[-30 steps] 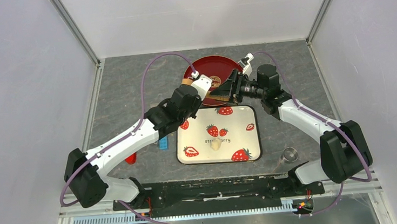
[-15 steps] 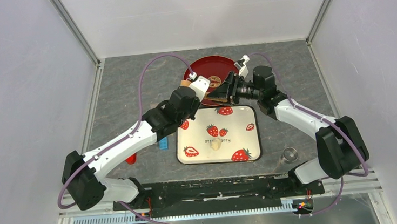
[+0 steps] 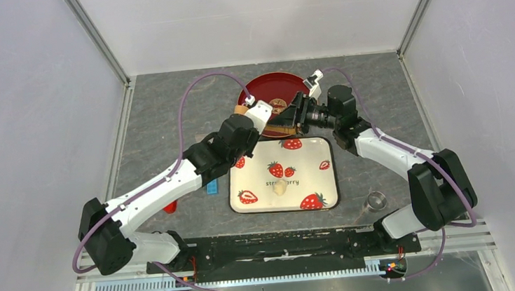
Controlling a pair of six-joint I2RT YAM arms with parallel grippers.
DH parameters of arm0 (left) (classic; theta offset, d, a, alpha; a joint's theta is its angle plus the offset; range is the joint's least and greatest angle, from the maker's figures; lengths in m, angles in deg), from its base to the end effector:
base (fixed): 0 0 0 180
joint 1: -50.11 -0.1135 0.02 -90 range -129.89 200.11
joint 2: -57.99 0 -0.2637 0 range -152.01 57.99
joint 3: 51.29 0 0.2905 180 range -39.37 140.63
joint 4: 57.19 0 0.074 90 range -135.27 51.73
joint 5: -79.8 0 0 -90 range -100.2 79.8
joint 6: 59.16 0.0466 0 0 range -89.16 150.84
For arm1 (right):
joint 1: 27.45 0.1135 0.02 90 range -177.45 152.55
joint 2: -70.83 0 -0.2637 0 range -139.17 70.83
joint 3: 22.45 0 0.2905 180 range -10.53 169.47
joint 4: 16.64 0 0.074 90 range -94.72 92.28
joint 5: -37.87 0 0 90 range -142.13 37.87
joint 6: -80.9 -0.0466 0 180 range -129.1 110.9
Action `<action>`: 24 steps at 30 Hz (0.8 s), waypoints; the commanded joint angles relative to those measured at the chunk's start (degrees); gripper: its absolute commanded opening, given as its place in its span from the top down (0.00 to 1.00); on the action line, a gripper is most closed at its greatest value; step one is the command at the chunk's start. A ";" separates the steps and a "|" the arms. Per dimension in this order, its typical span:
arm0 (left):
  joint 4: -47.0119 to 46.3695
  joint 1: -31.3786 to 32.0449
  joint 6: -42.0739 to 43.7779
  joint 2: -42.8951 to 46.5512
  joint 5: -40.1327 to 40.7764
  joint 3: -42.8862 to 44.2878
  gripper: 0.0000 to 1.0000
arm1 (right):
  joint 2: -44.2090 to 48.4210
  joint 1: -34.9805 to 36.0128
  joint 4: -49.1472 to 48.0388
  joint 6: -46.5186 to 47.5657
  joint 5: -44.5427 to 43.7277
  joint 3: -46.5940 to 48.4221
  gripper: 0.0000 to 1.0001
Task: Roll out the dumpling wrappers from the dough
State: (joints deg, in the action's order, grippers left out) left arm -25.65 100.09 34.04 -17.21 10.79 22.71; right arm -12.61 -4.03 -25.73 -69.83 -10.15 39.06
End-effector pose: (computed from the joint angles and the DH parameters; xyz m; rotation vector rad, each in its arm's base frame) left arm 0.2327 -0.2511 0.2988 0.7468 1.9644 -0.0976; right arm 0.3228 0.1738 0.2428 0.0596 2.0832 1.6328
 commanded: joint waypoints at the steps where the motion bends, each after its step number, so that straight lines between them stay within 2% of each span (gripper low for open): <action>1: -3.62 0.30 -2.59 2.43 1.68 0.25 0.98 | -0.28 0.10 -4.20 -0.46 -0.35 1.24 0.48; 6: -3.62 0.39 -4.31 2.25 2.03 0.39 0.98 | -0.48 0.28 -3.77 -0.36 -0.05 1.57 0.52; 14: -3.69 0.42 -5.05 1.63 2.30 1.00 0.98 | -0.73 0.83 -3.86 -0.57 -0.23 1.42 0.53; 19: -3.67 0.56 -4.96 1.39 2.21 1.03 0.98 | -0.87 0.92 -4.25 -0.91 -0.66 1.31 0.70; 23: -3.62 0.56 -4.79 1.48 1.99 0.93 0.97 | -1.30 0.88 -4.41 -0.84 -0.58 1.48 0.91; 24: -3.62 0.56 -4.78 1.48 1.64 0.93 0.89 | -1.40 0.90 -4.31 -0.67 -0.49 1.57 0.98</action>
State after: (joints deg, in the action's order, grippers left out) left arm -25.63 100.13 31.05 -17.16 11.29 22.36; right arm -13.42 -3.37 -27.41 -70.84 -10.39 39.06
